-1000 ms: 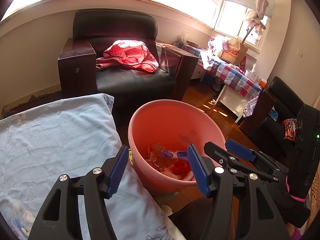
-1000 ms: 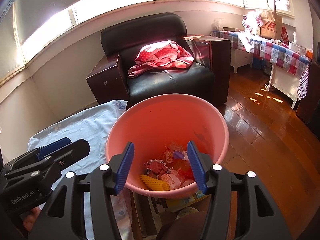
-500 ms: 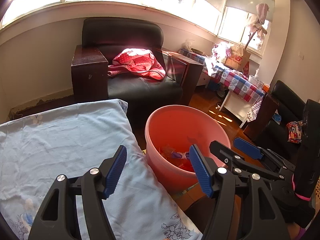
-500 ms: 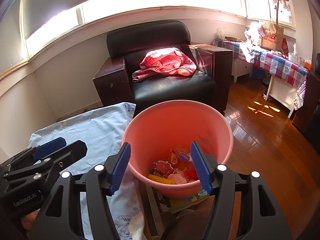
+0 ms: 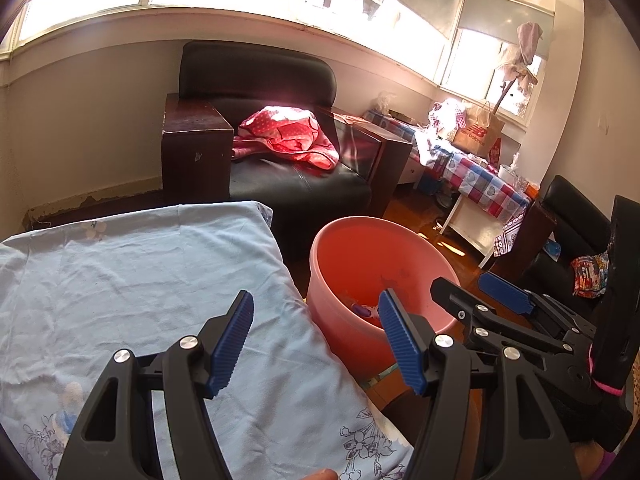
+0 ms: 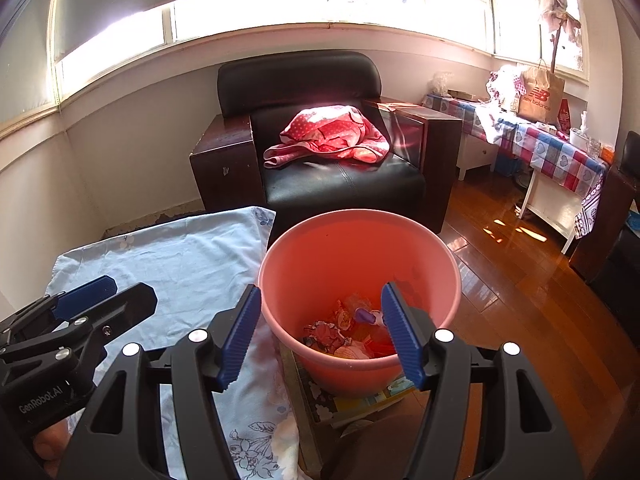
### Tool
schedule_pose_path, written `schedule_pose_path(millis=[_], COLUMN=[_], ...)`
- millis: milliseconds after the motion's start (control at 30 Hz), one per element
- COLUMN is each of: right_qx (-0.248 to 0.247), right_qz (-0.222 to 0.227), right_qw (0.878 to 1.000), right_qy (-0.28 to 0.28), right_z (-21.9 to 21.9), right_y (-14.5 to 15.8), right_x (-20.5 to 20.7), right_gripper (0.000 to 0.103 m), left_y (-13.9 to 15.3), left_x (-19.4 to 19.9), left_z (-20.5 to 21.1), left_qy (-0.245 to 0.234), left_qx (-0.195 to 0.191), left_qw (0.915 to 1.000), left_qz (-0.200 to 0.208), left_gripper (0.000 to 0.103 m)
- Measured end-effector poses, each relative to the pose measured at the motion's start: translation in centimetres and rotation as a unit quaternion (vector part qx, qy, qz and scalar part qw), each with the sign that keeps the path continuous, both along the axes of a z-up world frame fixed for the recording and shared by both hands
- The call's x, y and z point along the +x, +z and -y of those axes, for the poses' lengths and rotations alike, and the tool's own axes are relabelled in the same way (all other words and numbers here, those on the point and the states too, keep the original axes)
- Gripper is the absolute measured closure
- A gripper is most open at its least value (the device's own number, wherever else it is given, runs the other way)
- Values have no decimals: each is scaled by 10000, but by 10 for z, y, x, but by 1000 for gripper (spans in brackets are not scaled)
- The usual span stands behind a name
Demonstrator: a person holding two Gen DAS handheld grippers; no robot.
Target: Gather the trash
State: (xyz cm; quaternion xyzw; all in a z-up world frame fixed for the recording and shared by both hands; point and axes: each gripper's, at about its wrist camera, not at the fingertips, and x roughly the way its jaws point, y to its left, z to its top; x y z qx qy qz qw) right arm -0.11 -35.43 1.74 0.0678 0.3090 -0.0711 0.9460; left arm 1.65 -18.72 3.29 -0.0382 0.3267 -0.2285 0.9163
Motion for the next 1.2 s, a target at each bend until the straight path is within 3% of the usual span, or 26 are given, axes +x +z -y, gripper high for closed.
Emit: schedule_pose_path(millis=[667,1200], right_qx=[-219,-339], right_qz=[-19,-57], right_qw=[9997,9994], right_qy=[56,75], right_z=[-32,-48], right_y=[3,4], right_x=[-10,-10], right_gripper=[40,40], left_y=[-3,-13], left_x=[-6,-5], left_z=[-36,-45], left_qy=[427,448], left_qx=[-12,0], left_qw=[9991,9990], left_qz=[34,-31], left_gripper=[39,41])
